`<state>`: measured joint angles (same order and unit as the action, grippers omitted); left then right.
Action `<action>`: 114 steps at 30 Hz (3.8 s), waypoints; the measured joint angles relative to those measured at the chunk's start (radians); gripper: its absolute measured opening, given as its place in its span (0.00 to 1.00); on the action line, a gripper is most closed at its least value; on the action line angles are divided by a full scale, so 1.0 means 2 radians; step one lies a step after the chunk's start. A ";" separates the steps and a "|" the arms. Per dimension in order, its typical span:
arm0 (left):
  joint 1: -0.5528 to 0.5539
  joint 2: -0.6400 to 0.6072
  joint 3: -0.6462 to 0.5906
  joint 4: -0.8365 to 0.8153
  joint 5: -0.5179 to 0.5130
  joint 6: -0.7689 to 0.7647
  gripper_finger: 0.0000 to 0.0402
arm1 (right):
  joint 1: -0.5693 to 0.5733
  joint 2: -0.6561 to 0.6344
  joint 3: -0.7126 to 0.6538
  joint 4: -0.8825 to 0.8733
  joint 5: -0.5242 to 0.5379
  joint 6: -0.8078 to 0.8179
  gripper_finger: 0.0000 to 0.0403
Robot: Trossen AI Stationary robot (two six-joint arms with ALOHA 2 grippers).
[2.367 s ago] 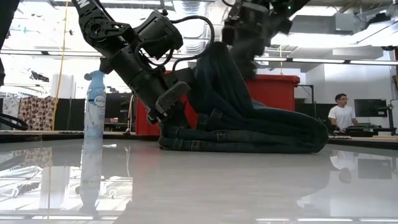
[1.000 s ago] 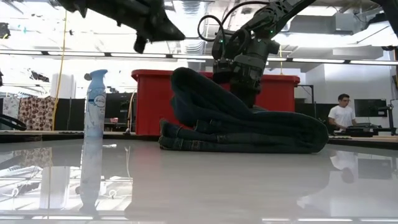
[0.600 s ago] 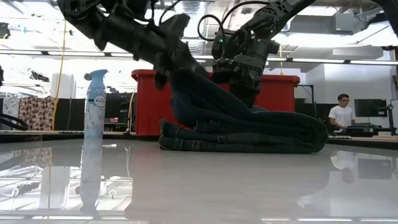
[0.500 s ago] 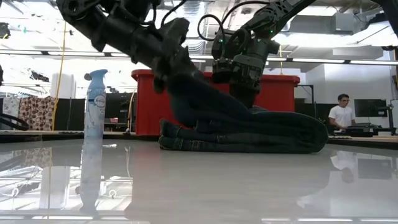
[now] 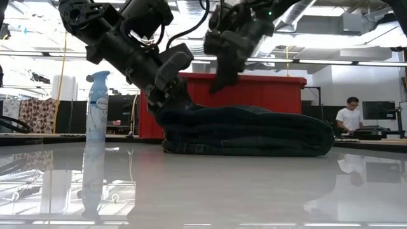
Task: Fold Laundry from Bin
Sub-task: Fold the black pants from the red bin
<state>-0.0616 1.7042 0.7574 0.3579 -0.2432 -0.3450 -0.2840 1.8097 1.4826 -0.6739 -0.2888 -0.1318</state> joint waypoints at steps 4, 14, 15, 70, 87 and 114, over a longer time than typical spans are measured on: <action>0.000 0.000 0.000 -0.002 -0.002 0.002 0.00 | -0.008 0.005 0.009 0.036 0.013 -0.021 0.04; 0.000 0.000 0.000 -0.003 -0.002 -0.004 0.00 | -0.034 0.063 0.009 0.063 0.016 -0.069 0.04; 0.000 0.000 0.000 -0.003 -0.002 -0.004 0.00 | -0.037 0.072 0.009 0.076 0.016 -0.069 0.04; 0.167 0.083 0.023 0.161 -0.028 0.068 0.00 | -0.063 -0.107 -0.388 0.385 0.177 0.158 0.04; 0.177 0.099 0.022 0.162 -0.011 -0.022 0.00 | -0.064 -0.161 -0.400 0.376 0.164 0.141 0.04; 0.031 0.017 -0.045 0.153 -0.096 -0.009 0.00 | 0.199 -0.085 -0.397 0.432 0.261 0.250 0.04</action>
<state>0.0010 1.7381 0.6666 0.6648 -0.4358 -0.3631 0.1138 1.6390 0.6892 0.1897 0.2341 0.3691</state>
